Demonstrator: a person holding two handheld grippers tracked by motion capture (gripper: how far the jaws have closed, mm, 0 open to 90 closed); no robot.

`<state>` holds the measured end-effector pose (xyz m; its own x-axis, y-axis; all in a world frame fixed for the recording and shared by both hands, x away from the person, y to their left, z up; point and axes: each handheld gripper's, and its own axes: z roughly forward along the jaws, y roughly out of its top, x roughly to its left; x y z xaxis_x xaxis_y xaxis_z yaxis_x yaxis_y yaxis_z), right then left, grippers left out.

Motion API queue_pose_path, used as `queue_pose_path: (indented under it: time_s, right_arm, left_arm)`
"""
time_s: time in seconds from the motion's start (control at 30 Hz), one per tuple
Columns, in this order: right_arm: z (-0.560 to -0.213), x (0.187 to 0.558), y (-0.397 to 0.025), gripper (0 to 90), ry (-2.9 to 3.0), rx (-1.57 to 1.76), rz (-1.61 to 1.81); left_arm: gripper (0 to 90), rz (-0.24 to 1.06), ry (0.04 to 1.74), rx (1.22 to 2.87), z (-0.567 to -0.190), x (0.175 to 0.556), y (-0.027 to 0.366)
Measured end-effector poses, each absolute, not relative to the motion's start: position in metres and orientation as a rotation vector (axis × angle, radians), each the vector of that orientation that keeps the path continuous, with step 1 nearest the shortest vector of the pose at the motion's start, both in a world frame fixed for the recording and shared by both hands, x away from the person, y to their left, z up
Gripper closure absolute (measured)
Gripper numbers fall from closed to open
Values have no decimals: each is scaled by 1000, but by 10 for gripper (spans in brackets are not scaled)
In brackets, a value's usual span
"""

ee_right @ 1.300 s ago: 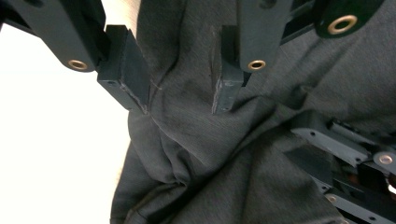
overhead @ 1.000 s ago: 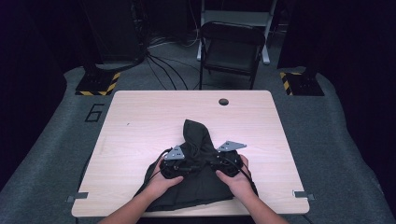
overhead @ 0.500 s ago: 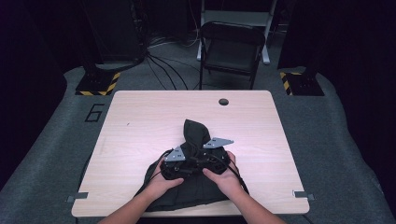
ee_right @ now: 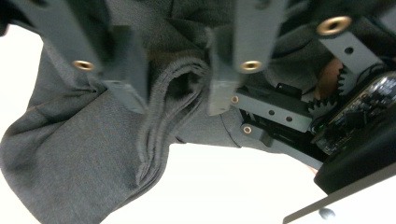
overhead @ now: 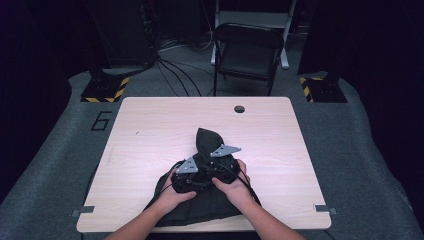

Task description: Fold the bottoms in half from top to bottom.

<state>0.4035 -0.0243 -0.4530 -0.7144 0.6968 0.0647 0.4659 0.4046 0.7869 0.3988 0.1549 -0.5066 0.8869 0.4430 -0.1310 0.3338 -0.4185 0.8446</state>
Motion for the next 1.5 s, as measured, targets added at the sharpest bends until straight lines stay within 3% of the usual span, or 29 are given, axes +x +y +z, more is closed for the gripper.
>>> queue_pose_path:
  time_s: [0.17, 0.27, 0.63, 1.0, 1.27, 1.47, 1.5]
  right_arm:
    - [-447, 401, -33, 771, 2385, 1005, 1244]
    - [-448, 399, -35, 780, 2384, 990, 1250]
    - [-454, 394, -36, 782, 2387, 977, 1266]
    - [-462, 385, -32, 782, 2378, 978, 1264]
    - [-464, 383, -32, 780, 2382, 972, 1255]
    - [-467, 383, -32, 778, 2381, 950, 1259]
    - [-468, 382, -31, 776, 2379, 964, 1262]
  left_arm:
    - [484, 139, 604, 2052, -494, 398, 164]
    - [486, 164, 633, 2023, -484, 400, 178]
    - [457, 250, 763, 1952, -469, 416, 195]
    - [380, 290, 828, 1886, -454, 438, 174]
    - [337, 290, 928, 1887, -463, 456, 159]
    - [337, 250, 965, 1877, -473, 460, 154]
    - [388, 236, 969, 1871, -474, 460, 153]
